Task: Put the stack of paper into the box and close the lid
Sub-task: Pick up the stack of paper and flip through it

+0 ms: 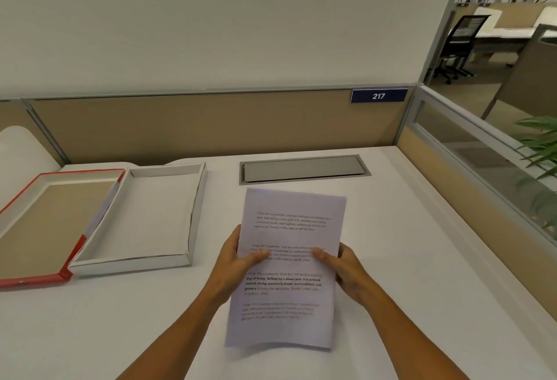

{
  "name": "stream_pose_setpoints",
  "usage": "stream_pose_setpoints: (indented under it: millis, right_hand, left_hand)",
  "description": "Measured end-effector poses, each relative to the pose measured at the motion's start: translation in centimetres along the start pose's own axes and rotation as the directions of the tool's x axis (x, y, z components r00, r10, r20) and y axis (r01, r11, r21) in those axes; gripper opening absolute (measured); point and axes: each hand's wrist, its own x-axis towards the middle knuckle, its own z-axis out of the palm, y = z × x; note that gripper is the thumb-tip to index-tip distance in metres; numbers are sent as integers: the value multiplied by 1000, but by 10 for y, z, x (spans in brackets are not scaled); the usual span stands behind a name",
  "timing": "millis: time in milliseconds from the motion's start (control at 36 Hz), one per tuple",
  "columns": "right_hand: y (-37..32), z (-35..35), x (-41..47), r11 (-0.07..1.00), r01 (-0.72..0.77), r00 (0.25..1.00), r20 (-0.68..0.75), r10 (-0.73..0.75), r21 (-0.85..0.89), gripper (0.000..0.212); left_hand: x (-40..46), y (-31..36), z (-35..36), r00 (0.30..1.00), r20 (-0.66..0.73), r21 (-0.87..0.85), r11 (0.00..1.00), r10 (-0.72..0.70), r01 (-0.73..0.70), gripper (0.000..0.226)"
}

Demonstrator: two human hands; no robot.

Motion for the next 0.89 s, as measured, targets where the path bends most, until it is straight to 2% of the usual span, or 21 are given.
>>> stream_pose_setpoints:
  millis: [83,139,194,278,389,528,694,778,833,889]
  right_hand:
    - [-17,9,-6,995,89,995,-46,-88,42,57]
    - [-28,19,-12,987,159,980,-121,-156,15,50]
    - [-36,32,-17,972,232,958,-170,-232,-16,34]
    - [-38,55,-26,944,325,918,-224,-327,-50,16]
    - [-26,69,-35,924,380,889,-255,-379,-48,18]
    - [-4,70,-39,919,390,880,-271,-390,-57,19]
    - [-6,61,-38,914,391,890,-210,-404,-106,22]
    - [-17,53,-37,901,417,886,-166,-432,-118,32]
    - [-23,52,-36,897,423,887,-144,-439,-127,39]
    - [-22,54,-34,899,417,890,-138,-434,-136,33]
  left_hand:
    - [-2,9,-1,997,-35,-36,997,71,-72,55]
    - [-2,13,1,991,-79,-60,992,106,-110,50]
    - [-2,17,6,978,-139,-62,985,153,-163,46]
    - [-5,18,13,948,-225,-28,971,226,-238,49]
    - [-6,12,13,908,-300,0,952,292,-306,58]
    - [-13,-8,16,902,-330,38,959,278,-282,49]
    - [-7,-15,8,924,-307,35,973,227,-227,66]
    - [-4,-8,-1,921,-321,8,973,220,-229,63]
    - [-2,-4,-4,923,-316,-15,972,218,-234,71]
    - [1,-3,-4,929,-306,-31,973,210,-230,85]
